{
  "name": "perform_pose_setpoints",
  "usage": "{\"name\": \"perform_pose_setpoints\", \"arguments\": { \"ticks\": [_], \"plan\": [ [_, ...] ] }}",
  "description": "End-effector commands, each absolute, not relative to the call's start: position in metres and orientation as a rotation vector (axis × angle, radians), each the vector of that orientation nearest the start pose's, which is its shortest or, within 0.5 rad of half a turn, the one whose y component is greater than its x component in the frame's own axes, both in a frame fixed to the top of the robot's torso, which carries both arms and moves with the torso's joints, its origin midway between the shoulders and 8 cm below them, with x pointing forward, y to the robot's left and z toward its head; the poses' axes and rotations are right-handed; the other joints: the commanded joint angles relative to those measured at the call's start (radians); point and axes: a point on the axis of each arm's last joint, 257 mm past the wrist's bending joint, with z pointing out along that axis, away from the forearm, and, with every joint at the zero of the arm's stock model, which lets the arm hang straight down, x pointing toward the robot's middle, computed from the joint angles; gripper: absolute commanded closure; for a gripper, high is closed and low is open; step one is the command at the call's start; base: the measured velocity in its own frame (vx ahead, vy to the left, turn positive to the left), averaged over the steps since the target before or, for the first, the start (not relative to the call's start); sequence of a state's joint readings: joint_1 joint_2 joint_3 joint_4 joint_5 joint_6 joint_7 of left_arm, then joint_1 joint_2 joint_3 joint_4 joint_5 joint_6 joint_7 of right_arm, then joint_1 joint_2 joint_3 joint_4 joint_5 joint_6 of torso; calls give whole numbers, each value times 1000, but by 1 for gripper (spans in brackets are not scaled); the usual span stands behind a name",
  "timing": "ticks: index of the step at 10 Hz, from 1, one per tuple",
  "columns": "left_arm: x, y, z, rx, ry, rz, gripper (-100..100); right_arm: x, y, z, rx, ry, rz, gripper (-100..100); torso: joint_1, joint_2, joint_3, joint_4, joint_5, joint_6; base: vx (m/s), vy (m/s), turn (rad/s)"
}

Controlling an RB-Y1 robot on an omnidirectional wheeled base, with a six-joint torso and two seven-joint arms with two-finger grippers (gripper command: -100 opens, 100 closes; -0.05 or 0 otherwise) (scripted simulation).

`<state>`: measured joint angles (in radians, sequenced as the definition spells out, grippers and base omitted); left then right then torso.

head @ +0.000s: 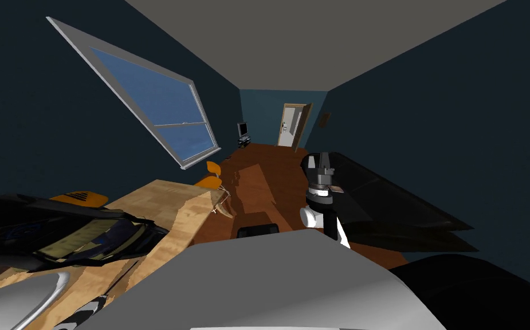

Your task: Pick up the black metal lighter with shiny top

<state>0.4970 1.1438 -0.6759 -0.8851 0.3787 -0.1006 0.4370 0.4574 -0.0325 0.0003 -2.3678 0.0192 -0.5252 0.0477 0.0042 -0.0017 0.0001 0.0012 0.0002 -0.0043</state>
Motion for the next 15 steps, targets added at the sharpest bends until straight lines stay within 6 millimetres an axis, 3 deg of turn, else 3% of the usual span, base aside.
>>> {"name": "perform_pose_setpoints", "arguments": {
  "ticks": [1, 15],
  "plan": [
    [9, 696, -482, -1669, 2093, 197, 100, 322, -262, 80, 484, 551, 1294, 0, 0, 0, 0, 0, 0, 0, 156, 20, 284],
    [0, 693, -475, -1465, 2232, 166, 100, 322, -262, 80, 484, 551, 1294, 0, -2, -3, -2, -1, 0, 2, 88, -1, 118]
  ]
}}
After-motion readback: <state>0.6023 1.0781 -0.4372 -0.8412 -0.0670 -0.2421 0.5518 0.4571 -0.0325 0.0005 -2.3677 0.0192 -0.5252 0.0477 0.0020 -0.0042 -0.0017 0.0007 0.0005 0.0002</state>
